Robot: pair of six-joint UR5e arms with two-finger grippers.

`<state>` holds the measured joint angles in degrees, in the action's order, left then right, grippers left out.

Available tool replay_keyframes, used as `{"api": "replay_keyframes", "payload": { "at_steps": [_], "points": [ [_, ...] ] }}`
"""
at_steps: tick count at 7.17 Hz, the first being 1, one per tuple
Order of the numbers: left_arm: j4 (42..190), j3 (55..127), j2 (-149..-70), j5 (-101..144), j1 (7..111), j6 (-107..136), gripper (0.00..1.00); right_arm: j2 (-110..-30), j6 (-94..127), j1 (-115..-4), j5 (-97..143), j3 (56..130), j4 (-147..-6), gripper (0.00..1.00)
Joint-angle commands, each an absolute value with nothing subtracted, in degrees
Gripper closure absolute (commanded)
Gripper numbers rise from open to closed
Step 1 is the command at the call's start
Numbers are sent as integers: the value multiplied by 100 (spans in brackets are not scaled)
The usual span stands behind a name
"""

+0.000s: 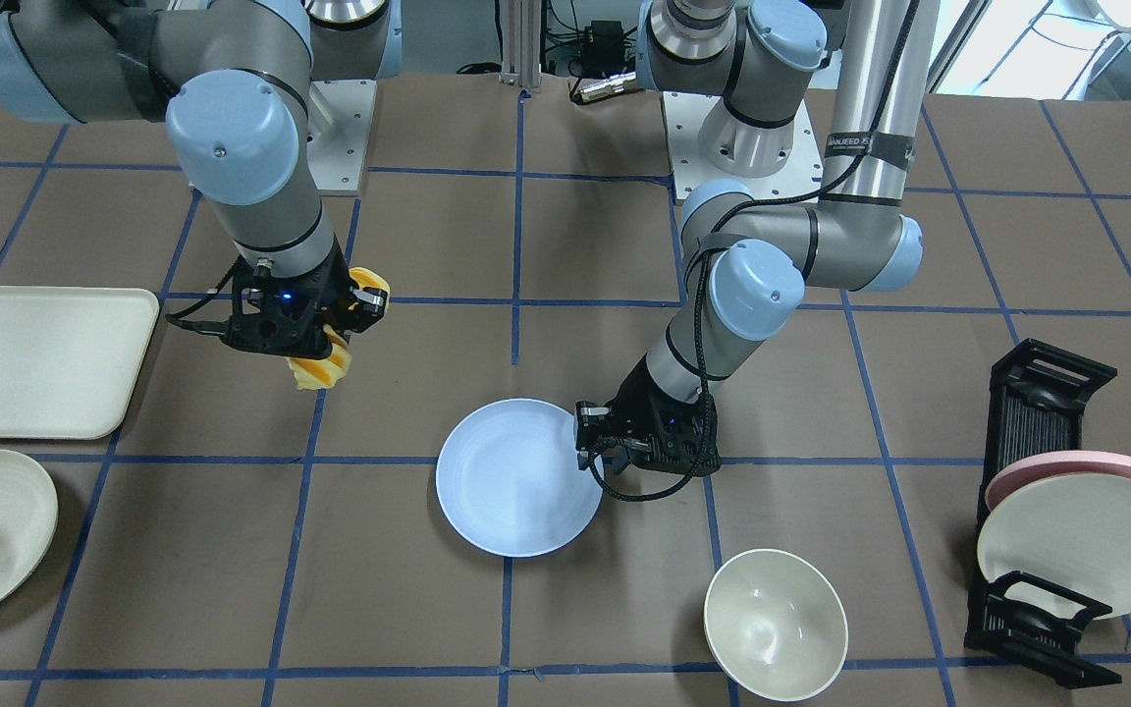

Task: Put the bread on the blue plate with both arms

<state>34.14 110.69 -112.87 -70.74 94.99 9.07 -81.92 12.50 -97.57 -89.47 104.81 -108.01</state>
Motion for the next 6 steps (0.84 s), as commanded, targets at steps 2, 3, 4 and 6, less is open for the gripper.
{"api": "replay_keyframes", "payload": {
  "at_steps": [2, 3, 4, 6],
  "points": [
    [4580, 10672, -10673, -7503, 9396, 896, 0, -7263, 1502, -10606, -8719, 10495, -12556, 100],
    [5693, 10148, -10331, -7967, 9404, 896, 0, -7042, 1799, -10843, -8693, 10416, -13021, 100],
    [7166, 9394, -10171, -8250, 9378, 896, 0, -6631, 1750, -10898, -8692, 10215, -13539, 100],
    [8390, 8712, -9820, -8436, 9448, 888, 0, -6294, 1863, -11021, -8684, 9924, -13605, 100]
  ]
}}
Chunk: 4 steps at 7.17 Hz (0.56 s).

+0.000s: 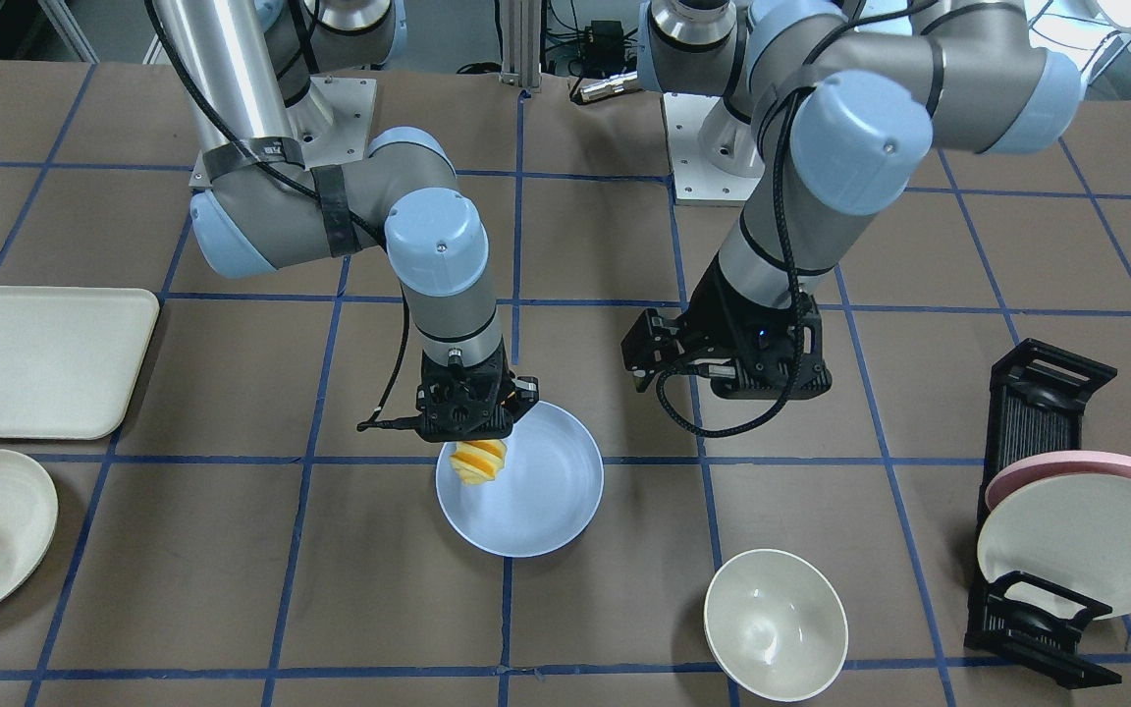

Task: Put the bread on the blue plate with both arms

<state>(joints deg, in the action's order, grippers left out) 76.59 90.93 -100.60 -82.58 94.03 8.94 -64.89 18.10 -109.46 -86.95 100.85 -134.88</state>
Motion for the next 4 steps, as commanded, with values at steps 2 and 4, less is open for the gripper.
{"api": "replay_keyframes", "payload": {
  "at_steps": [2, 4],
  "points": [
    [8742, 8666, -9389, -8882, 9448, 774, 0, -6153, 2020, -11021, -8666, 10010, -14601, 1],
    [9009, 8719, -9308, -8860, 9457, 782, 0, -6099, 2030, -11021, -8657, 10212, -14721, 0]
  ]
}}
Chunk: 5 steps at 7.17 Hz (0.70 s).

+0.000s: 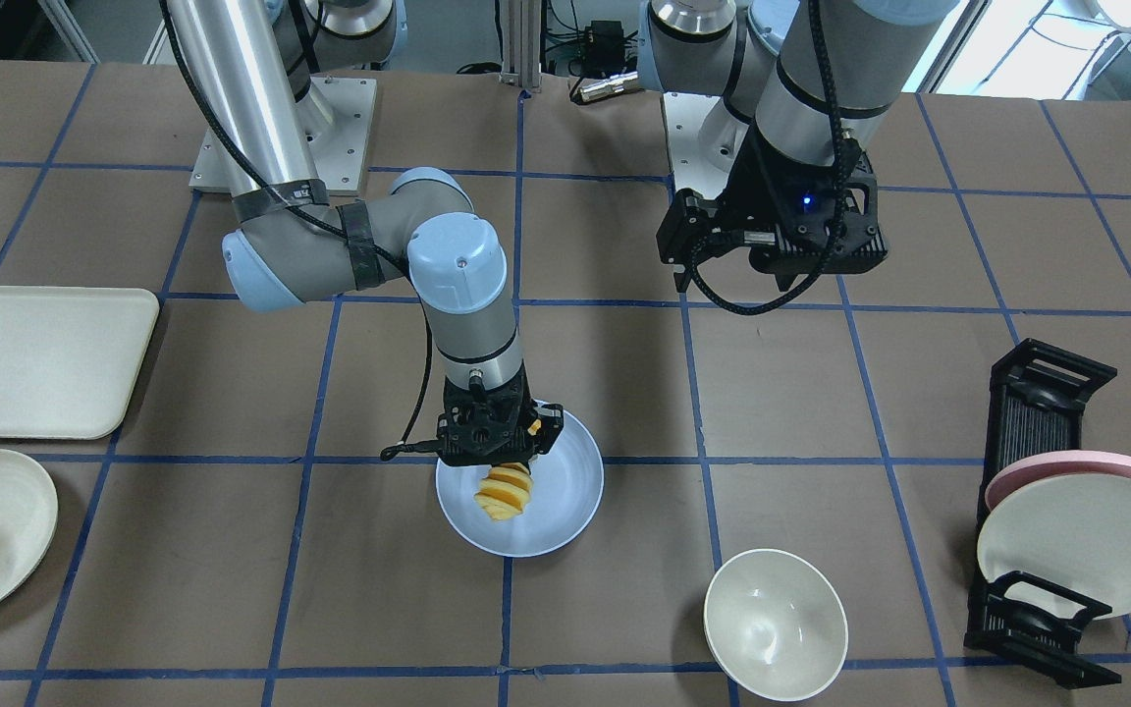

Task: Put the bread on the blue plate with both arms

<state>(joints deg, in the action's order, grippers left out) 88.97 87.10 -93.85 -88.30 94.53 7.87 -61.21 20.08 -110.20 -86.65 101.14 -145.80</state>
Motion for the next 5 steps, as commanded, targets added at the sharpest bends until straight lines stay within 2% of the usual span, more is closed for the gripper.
{"api": "replay_keyframes", "payload": {
  "at_steps": [1, 3, 5],
  "points": [
    [8896, 8736, -9316, -8859, 9448, 774, 0, -6126, 2030, -11013, -8527, 10178, -14722, 0],
    [8895, 8745, -9316, -8859, 9448, 460, 0, -6178, 1716, -10786, -8235, 9488, -14382, 0],
    [8903, 8763, -9308, -8894, 9448, 141, 0, -6843, 498, -10007, -8393, 9124, -12201, 0]
  ]
}}
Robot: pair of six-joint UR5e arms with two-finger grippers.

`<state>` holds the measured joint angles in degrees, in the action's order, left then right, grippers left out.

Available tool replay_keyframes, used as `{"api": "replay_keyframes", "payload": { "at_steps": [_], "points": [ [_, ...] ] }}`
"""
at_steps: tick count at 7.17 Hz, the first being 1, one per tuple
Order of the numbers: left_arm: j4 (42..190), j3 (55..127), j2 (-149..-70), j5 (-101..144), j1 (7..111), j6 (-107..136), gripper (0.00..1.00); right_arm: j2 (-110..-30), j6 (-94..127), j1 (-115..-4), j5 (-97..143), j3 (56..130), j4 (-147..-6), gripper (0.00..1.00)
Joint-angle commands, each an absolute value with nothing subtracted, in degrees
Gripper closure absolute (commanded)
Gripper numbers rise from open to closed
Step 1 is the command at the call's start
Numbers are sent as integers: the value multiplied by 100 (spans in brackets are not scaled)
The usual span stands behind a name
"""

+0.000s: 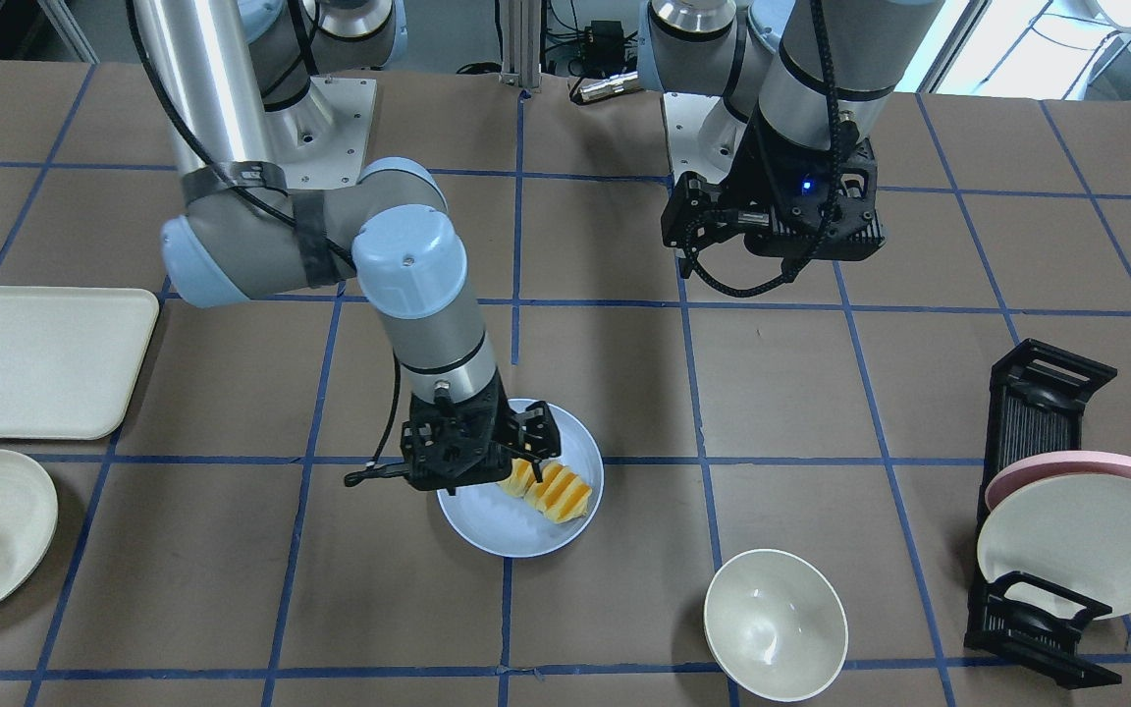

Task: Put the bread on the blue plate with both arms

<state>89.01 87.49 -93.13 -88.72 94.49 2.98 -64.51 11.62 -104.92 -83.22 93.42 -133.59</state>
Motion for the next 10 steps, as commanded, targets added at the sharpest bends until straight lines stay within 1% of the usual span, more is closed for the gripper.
{"api": "replay_keyframes", "payload": {
  "at_steps": [1, 2, 5, 7, 10],
  "points": [
    [8895, 8763, -9308, -8877, 9448, 141, 0, -7334, 101, -9602, -8411, 9123, -11320, 0],
    [8895, 8763, -9299, -8877, 9448, 141, 0, -7713, 18, -9415, -8446, 9193, -10563, 0],
    [8903, 8754, -9273, -8894, 9448, 202, 0, -8479, -176, -9395, -9122, 8895, -9523, 0],
    [8903, 8754, -9272, -8886, 9448, 193, 0, -8665, -176, -9387, -9123, 8991, -9440, 0],
    [8965, 8763, -9229, -8903, 9448, 193, 0, -8631, -176, -9387, -9123, 9009, -9536, 0]
  ]
}}
